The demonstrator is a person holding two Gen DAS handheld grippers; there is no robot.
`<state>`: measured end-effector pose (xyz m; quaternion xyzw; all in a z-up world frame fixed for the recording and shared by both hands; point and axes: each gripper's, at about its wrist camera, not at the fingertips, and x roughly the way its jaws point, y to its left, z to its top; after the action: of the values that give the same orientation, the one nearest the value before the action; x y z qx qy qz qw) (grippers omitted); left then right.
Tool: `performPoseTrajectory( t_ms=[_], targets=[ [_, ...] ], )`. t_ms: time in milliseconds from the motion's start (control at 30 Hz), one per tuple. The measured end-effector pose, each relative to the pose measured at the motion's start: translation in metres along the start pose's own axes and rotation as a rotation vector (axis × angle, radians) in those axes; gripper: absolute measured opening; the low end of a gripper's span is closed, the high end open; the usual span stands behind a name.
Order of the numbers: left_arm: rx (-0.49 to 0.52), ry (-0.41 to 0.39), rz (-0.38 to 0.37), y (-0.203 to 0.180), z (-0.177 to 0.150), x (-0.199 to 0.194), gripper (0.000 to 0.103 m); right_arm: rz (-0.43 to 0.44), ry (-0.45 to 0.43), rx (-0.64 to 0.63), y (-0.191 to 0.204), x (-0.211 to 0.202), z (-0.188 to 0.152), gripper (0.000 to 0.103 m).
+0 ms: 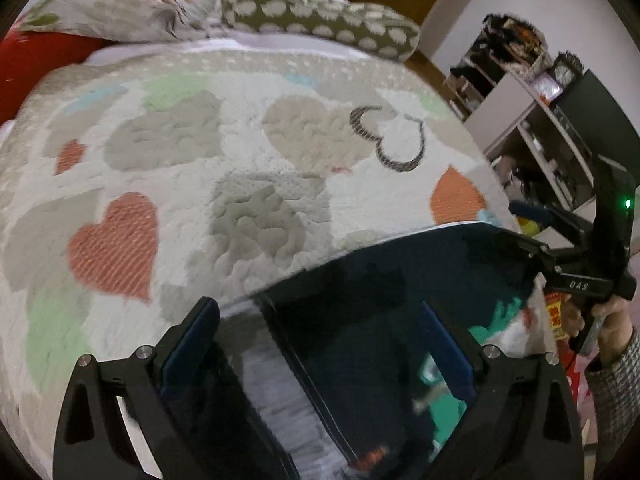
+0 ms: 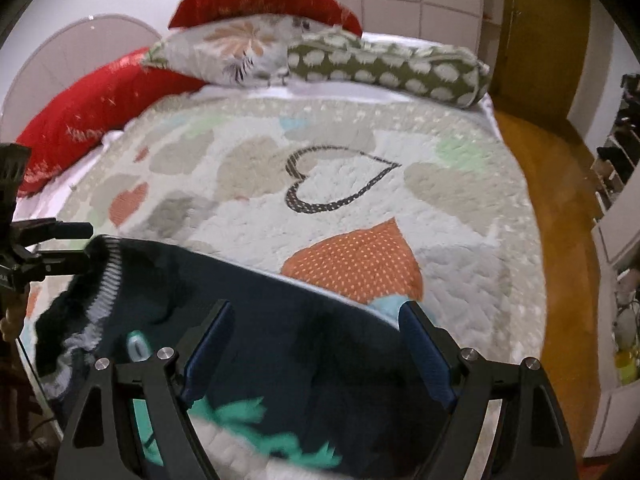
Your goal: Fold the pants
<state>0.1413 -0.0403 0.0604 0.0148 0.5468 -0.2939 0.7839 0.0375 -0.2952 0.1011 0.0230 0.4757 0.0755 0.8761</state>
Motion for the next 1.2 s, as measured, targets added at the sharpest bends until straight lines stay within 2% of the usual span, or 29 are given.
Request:
performPoseTrajectory(
  t_ms=[167,267,300,333,367,400,433,467,667,867,1033,1133,1200],
  targets=[
    [0.066,0.102,0.006,0.009,0.009,0.043,0.098,0.013,0.074,-0.021,-0.009,0.046,0.011,0.087],
    [0.143,0.121,0.026,0.003,0.004,0.051,0.097,0.046,0.126,-0.03,-0.009,0.066,0.01,0.08],
    [0.176,0.129,0.05,-0.001,0.002,0.052,0.084,0.05,0.122,-0.048,-0.005,0.067,0.009,0.076],
    [0.211,0.128,0.095,-0.005,0.0,0.052,0.071,0.055,0.121,-0.061,-0.003,0.067,0.008,0.063],
    [0.237,0.118,0.128,-0.009,-0.002,0.05,0.047,0.064,0.126,-0.078,0.0,0.067,0.006,0.051],
    [0.243,0.116,0.109,-0.011,-0.002,0.047,0.011,0.075,0.134,-0.088,0.003,0.066,0.006,0.027],
    [0.234,0.123,0.086,-0.012,-0.003,0.044,0.006,0.092,0.139,-0.091,0.005,0.065,0.005,0.006],
    [0.23,0.112,0.093,-0.013,-0.003,0.038,0.006,0.114,0.142,-0.09,0.008,0.063,0.005,0.005],
    [0.278,0.021,0.181,-0.035,-0.019,-0.007,0.006,0.065,0.062,-0.102,0.022,0.029,0.004,0.005],
    [0.266,-0.111,0.191,-0.055,-0.052,-0.07,0.006,0.063,-0.045,-0.109,0.043,-0.036,-0.014,0.005],
    [0.248,-0.223,0.209,-0.068,-0.104,-0.109,0.006,0.07,-0.112,-0.134,0.071,-0.083,-0.057,0.004],
    [0.238,-0.269,0.225,-0.074,-0.137,-0.118,0.006,0.079,-0.145,-0.141,0.091,-0.104,-0.09,0.004],
    [0.217,-0.274,0.226,-0.074,-0.161,-0.115,0.006,0.081,-0.156,-0.142,0.102,-0.112,-0.115,0.004]
  ],
)
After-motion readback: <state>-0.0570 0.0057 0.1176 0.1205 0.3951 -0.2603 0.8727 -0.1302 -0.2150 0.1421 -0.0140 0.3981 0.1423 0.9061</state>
